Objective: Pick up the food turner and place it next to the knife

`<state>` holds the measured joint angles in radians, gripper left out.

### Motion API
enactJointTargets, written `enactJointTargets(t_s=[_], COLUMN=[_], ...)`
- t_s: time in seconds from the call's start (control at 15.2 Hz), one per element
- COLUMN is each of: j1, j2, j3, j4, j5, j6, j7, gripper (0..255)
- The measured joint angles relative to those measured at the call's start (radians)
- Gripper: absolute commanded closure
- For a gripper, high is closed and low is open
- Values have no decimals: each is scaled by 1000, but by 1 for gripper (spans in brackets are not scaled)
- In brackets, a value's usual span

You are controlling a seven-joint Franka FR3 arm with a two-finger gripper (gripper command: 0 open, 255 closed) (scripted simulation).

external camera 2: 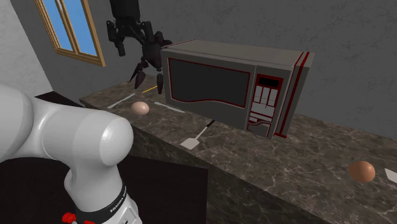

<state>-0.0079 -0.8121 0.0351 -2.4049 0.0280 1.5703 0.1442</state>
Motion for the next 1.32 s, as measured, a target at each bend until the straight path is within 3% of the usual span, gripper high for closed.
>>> enactJointTargets(t_s=[0.2,0.66,1.32], j1=[-6,-56,-116], j2=[6,104,387], j3=[-6,-64,-144], j4=[-34,-163,-238], j5=[-5,-50,-89], j6=[42,286,673], j7=[-2,-34,-64], gripper=[0,0,0])
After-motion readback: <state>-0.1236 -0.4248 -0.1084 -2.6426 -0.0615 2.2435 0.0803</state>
